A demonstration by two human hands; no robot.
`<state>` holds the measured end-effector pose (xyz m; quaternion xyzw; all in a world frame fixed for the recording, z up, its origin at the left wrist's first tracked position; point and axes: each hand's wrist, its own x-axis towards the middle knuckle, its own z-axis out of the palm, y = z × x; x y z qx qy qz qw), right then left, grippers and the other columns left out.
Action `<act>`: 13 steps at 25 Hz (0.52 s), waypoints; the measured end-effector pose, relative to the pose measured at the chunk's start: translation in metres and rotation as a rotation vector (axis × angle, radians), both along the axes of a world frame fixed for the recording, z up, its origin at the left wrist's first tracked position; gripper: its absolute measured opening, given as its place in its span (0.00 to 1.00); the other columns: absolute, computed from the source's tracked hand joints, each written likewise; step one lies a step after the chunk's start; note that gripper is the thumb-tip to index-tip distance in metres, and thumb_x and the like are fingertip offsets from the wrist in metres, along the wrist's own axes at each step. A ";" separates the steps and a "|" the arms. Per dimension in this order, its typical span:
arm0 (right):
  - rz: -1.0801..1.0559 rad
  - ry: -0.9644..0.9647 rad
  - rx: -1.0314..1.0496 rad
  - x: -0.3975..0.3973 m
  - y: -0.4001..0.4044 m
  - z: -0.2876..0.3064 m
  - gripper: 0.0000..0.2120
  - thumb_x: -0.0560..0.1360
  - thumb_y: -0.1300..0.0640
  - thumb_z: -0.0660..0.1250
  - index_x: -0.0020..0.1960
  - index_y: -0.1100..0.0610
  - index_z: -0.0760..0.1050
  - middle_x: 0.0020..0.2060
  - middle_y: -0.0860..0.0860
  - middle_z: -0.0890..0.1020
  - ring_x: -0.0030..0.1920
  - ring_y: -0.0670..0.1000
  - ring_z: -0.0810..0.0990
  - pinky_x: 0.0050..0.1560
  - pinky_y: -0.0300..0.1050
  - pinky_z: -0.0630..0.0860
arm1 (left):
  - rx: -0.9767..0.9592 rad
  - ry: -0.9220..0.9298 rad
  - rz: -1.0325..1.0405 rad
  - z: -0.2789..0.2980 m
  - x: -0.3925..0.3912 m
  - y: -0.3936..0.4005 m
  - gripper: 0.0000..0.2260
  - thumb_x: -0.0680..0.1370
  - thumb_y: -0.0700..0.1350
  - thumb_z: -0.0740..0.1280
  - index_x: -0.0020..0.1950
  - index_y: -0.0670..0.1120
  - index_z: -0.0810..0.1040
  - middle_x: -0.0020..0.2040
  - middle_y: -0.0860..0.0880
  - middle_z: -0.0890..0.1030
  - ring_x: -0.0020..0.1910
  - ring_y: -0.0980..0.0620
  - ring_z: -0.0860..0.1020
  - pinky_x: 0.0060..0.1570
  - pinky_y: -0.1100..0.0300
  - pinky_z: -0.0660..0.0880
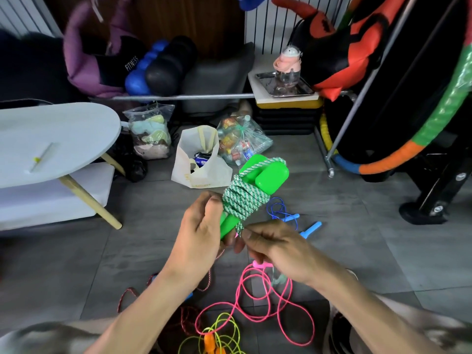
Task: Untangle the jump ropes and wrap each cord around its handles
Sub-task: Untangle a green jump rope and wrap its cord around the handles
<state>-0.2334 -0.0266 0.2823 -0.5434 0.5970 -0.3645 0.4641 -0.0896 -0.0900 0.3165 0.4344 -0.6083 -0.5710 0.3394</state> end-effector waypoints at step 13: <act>-0.156 0.354 0.019 -0.012 0.006 0.014 0.13 0.81 0.49 0.61 0.40 0.54 0.74 0.27 0.46 0.73 0.29 0.43 0.69 0.33 0.43 0.65 | -0.336 -0.334 -0.206 -0.019 0.001 -0.007 0.08 0.74 0.38 0.70 0.43 0.50 0.74 0.33 0.57 0.76 0.35 0.54 0.74 0.35 0.60 0.67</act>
